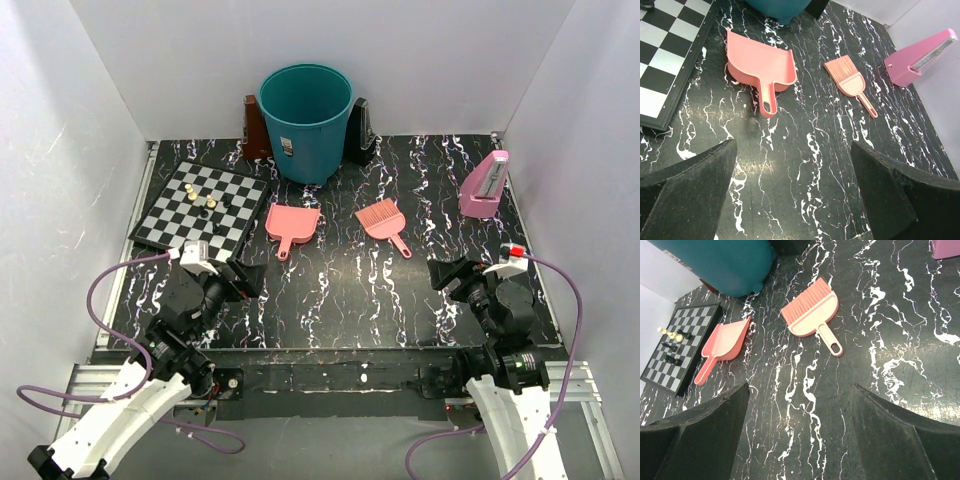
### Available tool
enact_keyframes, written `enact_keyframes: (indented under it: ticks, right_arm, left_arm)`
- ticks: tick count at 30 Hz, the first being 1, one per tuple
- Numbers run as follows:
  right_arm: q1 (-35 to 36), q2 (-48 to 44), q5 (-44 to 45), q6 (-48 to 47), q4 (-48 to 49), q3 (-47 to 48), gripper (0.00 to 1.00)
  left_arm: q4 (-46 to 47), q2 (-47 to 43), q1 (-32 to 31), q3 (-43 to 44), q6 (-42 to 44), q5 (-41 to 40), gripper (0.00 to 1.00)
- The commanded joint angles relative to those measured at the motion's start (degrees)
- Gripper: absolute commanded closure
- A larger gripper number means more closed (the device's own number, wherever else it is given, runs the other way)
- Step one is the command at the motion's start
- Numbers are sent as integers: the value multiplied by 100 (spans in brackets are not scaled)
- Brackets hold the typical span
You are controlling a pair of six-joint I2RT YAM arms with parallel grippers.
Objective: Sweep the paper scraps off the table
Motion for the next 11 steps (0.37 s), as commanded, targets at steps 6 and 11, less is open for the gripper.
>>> enact_keyframes:
  ticks: [6,11]
  right_arm:
    - [2,-32,70,44,59,-24,13]
    - [11,-32,122,44,59,-6,13]
  left_arm:
    - [-230,-62,-18,15,-61,-168,2]
    - [-177,131,-19,76,54,-62,2]
